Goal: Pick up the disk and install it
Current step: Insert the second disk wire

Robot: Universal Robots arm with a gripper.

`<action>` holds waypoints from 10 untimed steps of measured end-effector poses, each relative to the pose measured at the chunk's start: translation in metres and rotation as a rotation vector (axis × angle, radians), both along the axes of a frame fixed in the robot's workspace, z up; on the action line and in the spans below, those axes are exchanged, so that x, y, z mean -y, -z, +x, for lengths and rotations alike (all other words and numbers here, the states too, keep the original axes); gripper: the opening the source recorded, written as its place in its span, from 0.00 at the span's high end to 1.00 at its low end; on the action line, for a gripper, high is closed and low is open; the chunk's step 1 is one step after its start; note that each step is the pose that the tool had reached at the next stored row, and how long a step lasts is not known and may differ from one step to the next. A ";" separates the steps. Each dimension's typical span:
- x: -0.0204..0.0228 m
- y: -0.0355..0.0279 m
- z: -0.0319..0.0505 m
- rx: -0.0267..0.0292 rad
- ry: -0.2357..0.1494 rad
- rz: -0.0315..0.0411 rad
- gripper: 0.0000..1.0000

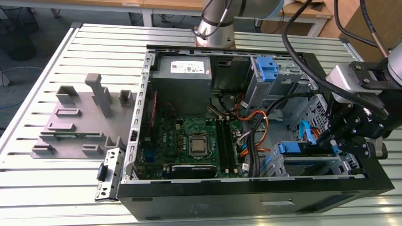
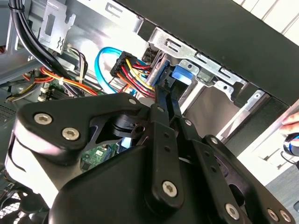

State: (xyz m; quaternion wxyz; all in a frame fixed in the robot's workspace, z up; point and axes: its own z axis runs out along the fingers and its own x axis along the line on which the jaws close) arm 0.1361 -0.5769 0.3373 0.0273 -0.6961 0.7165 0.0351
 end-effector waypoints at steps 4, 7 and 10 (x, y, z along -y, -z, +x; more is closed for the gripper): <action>-0.0001 -0.0001 0.0000 -0.0001 0.000 -0.0002 0.83; -0.0005 0.0004 0.0000 0.0000 0.000 0.0001 0.83; -0.0008 0.0008 0.0000 0.0000 0.000 -0.0002 0.83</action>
